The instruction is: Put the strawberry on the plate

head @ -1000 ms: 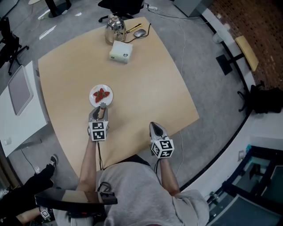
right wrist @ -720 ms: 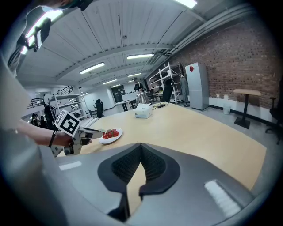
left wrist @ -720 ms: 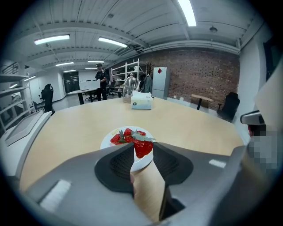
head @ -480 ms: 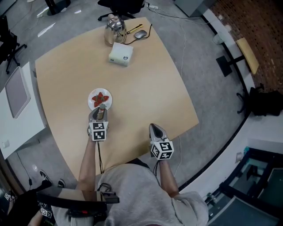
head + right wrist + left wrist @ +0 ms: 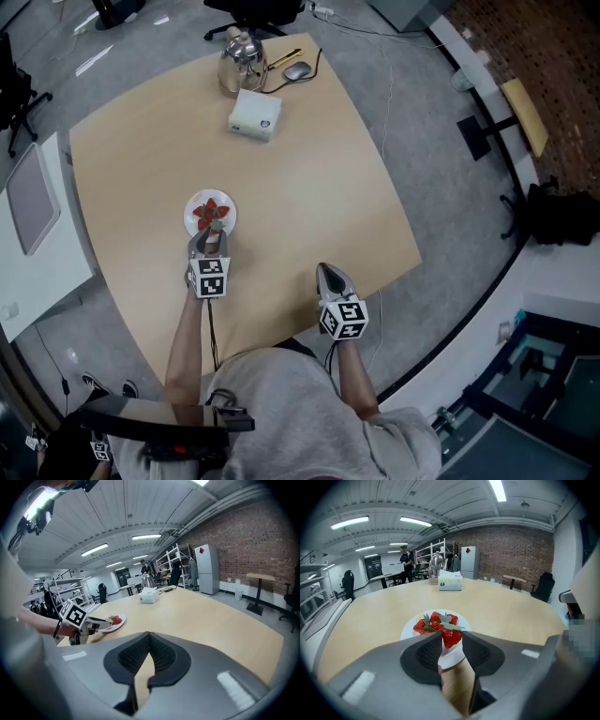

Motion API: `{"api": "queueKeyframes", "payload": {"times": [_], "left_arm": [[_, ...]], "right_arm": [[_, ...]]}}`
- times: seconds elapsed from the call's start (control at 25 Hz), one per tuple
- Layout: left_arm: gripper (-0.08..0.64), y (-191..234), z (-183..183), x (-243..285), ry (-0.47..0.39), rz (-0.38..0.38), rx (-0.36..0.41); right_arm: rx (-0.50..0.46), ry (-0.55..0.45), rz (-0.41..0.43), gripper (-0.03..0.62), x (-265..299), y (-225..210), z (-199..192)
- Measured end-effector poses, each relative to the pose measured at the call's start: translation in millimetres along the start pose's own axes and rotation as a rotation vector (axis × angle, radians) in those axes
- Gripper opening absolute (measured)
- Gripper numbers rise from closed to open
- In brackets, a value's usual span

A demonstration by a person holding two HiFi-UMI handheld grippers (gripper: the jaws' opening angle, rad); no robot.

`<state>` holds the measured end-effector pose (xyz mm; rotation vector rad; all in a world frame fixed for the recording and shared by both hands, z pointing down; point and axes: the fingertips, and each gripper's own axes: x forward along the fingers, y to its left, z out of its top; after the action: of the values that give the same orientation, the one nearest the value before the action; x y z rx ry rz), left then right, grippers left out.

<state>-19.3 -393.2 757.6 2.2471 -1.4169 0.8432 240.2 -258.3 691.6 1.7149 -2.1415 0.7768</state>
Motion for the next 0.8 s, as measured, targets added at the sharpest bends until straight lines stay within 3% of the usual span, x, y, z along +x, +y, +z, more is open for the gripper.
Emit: {"api": "queueKeyframes", "payload": {"times": [0.8], "left_arm": [[0.158,-1.4,-8.2,8.7,0.025,-0.004,-0.026]], "right_arm": [[-0.005,0.007,-0.014,0.006,-1.7,-3.7,1.3]]}}
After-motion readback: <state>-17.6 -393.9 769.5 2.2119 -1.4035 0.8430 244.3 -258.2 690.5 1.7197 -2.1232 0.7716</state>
